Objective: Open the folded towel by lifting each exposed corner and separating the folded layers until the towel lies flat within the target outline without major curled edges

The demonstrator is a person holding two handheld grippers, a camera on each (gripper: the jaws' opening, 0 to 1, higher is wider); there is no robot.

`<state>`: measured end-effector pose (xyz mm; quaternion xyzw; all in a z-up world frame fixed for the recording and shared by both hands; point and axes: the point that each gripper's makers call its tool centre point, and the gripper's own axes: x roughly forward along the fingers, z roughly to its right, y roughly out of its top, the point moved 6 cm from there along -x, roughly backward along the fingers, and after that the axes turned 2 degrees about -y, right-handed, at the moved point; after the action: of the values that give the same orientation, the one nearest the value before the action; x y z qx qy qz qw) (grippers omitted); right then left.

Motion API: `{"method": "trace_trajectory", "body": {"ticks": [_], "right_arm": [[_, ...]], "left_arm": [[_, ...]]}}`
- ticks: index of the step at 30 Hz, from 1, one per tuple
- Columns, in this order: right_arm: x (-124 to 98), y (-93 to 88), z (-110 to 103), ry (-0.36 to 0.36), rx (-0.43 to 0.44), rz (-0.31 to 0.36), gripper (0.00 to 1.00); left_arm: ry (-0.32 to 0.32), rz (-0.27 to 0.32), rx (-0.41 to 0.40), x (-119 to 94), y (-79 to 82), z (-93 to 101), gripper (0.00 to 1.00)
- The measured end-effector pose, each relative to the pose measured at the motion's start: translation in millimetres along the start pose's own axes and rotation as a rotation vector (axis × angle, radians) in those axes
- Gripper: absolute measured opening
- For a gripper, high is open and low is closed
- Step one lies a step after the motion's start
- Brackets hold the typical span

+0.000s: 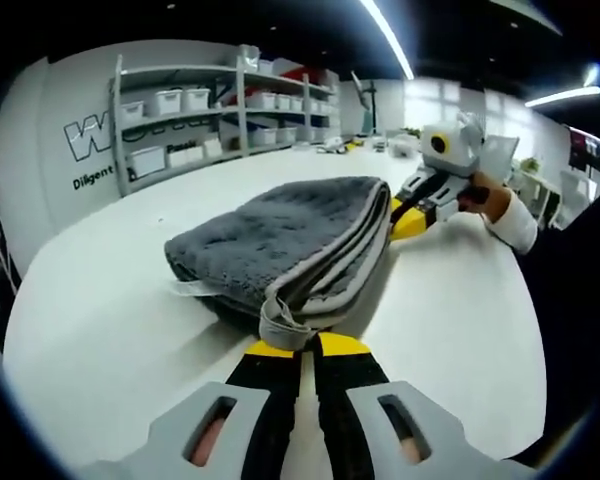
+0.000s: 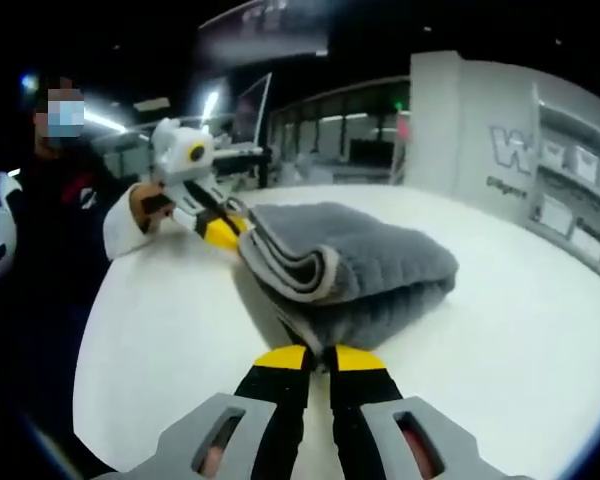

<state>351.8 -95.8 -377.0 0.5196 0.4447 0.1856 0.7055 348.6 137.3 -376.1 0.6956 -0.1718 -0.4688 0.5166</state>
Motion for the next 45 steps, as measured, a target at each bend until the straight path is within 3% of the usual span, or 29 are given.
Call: {"method": "trace_trajectory", "body": {"ticks": [9, 26, 35, 45], "right_arm": [[-2.8, -1.9, -1.6, 0.023, 0.015, -0.015, 0.01], [-15.6, -2.2, -10.9, 0.078, -0.033, -0.093, 0.02], [-20.2, -2.5, -13.6, 0.103, -0.045, -0.123, 0.01], [-30.0, -1.8, -22.9, 0.139, -0.135, -0.155, 0.01]], "left_arm": [[-0.011, 0.005, -0.044, -2.4, -0.9, 1.4, 0.05], [-0.092, 0.010, -0.023, -8.9, 0.9, 12.1, 0.04], [-0.095, -0.030, -0.005, -11.5, 0.9, 17.9, 0.04], [-0.123, -0.065, 0.015, -16.2, 2.8, 23.0, 0.04]]}}
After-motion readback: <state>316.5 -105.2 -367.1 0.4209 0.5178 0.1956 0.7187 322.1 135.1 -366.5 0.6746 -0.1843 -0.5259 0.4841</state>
